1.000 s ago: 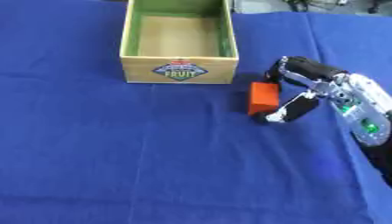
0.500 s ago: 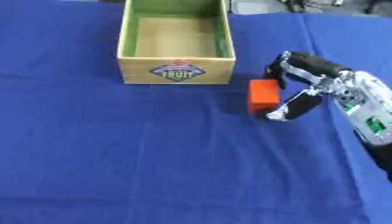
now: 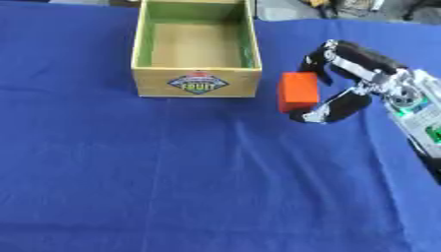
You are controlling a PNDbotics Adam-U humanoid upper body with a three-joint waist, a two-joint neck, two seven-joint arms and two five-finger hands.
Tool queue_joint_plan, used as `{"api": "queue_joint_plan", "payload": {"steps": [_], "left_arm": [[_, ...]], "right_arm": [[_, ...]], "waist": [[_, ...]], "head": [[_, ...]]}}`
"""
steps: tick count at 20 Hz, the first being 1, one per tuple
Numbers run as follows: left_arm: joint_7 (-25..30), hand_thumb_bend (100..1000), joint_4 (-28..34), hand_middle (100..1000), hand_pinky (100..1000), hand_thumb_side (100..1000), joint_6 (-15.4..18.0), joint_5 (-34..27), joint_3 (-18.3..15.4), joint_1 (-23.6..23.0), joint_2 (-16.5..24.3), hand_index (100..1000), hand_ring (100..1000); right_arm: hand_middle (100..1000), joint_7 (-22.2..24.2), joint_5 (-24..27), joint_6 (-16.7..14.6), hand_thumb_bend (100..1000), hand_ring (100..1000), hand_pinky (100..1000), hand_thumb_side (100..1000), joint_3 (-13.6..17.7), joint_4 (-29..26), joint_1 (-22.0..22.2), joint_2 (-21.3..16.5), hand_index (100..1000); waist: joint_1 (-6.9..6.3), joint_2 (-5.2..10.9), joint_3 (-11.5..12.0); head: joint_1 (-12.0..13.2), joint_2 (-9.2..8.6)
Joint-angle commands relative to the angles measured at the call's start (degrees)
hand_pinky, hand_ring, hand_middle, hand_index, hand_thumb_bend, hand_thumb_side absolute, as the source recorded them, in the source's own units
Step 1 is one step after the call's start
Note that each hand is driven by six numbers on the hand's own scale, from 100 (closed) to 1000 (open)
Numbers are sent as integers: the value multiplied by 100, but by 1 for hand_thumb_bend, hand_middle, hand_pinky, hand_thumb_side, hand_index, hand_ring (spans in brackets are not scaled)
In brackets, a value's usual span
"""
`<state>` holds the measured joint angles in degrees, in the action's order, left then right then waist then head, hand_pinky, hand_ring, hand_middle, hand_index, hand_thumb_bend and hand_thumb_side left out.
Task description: Pick up objects on the table and place them in the box.
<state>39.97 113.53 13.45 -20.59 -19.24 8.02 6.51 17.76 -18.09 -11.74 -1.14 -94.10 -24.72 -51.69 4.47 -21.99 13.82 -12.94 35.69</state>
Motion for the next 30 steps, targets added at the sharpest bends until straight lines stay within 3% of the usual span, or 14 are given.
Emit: {"api": "queue_joint_plan", "payload": {"steps": [1, 11, 22, 30], "left_arm": [[2, 100, 106, 137, 100, 1000, -6, 29, -33, -9, 126, 412, 128], [34, 100, 106, 135, 100, 1000, 20, 64, -14, -27, 179, 410, 126], [150, 100, 106, 132, 100, 1000, 204, 59, 41, 43, 191, 408, 121], [215, 100, 106, 131, 100, 1000, 312, 58, 73, 32, 136, 407, 120]], "right_arm": [[189, -99, 277, 21, 100, 568, 655, 100, 163, -223, -112, -382, 144], [174, -686, 1029, 161, 100, 555, 638, 100, 263, -213, -459, -803, 129], [167, -1549, 1494, 275, 100, 546, 635, 100, 254, 969, -1269, -908, 128], [153, -2165, 1556, 94, 153, 523, 617, 100, 98, 1621, -1804, -820, 126]], "waist": [[8, 146, 4], [140, 136, 213], [309, -110, 809], [392, -206, 1245]], "head": [[9, -65], [-173, -251], [-831, -600], [-1284, -683]]}}
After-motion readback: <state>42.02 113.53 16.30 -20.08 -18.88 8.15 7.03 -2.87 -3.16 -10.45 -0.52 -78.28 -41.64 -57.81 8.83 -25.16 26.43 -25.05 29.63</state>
